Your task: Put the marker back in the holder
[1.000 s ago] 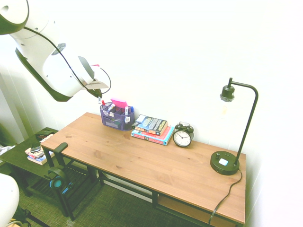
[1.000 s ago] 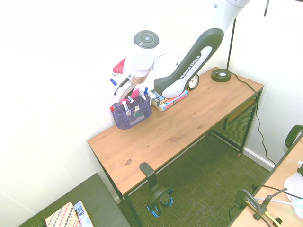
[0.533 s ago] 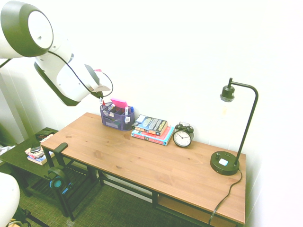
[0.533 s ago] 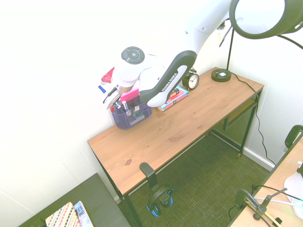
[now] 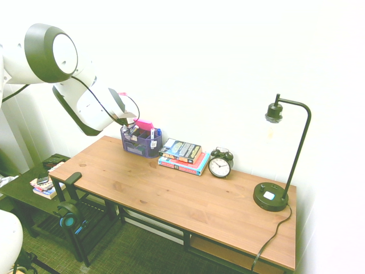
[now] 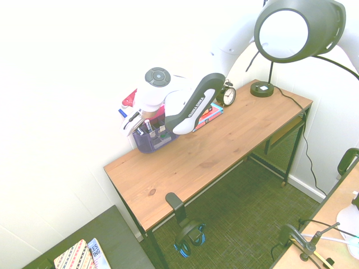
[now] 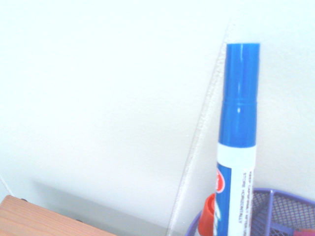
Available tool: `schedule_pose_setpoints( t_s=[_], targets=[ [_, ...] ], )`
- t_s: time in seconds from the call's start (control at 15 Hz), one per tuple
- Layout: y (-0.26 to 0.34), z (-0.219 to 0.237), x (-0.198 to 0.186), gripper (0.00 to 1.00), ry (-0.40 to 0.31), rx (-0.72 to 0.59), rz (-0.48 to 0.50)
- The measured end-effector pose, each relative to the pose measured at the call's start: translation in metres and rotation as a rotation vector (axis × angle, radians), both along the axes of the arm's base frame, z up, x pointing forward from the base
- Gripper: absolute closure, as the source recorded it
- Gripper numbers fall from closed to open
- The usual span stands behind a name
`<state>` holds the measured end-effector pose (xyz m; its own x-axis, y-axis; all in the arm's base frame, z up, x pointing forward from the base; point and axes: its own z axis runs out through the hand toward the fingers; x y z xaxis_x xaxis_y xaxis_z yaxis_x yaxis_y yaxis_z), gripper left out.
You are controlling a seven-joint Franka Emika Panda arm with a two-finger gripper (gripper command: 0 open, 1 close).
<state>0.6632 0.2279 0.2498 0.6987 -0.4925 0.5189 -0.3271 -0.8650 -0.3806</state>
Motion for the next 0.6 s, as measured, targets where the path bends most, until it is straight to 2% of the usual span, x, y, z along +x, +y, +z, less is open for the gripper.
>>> schedule_pose_setpoints(
  t_s=[0.6],
  targets=[
    [-0.0006,0.0075,0.0059,0.00,0.009,0.010,-0.005]
  ],
)
